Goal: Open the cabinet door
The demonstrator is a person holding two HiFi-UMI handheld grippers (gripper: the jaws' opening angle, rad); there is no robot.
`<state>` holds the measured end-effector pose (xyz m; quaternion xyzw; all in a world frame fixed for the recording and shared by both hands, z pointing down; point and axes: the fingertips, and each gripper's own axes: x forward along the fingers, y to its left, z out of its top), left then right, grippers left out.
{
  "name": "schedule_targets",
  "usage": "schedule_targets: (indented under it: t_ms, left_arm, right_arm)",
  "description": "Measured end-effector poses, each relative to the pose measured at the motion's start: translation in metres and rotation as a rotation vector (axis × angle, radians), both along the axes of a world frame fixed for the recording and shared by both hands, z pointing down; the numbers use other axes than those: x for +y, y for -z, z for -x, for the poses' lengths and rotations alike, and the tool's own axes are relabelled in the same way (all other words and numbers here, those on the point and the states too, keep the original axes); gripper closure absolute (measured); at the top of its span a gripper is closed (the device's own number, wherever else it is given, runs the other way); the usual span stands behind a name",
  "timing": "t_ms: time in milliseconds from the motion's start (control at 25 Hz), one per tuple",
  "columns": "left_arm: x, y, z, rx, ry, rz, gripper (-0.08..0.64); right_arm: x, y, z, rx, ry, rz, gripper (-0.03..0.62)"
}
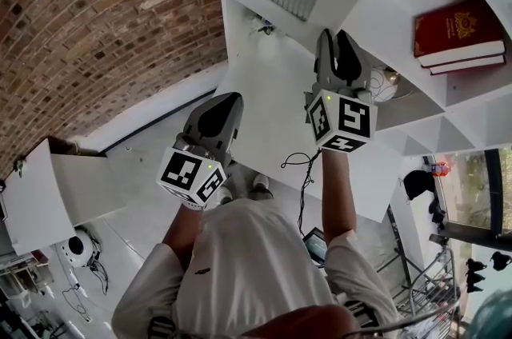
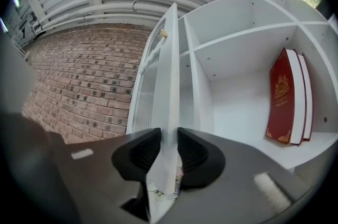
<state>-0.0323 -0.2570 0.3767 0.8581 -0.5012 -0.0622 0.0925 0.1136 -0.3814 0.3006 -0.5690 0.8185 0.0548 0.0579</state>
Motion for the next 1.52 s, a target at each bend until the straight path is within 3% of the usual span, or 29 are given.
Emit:
schedule_targets:
  t_ms: [1520]
  left_arm:
    - [0.057, -0.003, 0.071, 0.029, -0.046, -0.017, 0.551]
  right_arm:
    - [0.081, 0.000, 0.058, -0.008, -0.028, -0.032, 0.509]
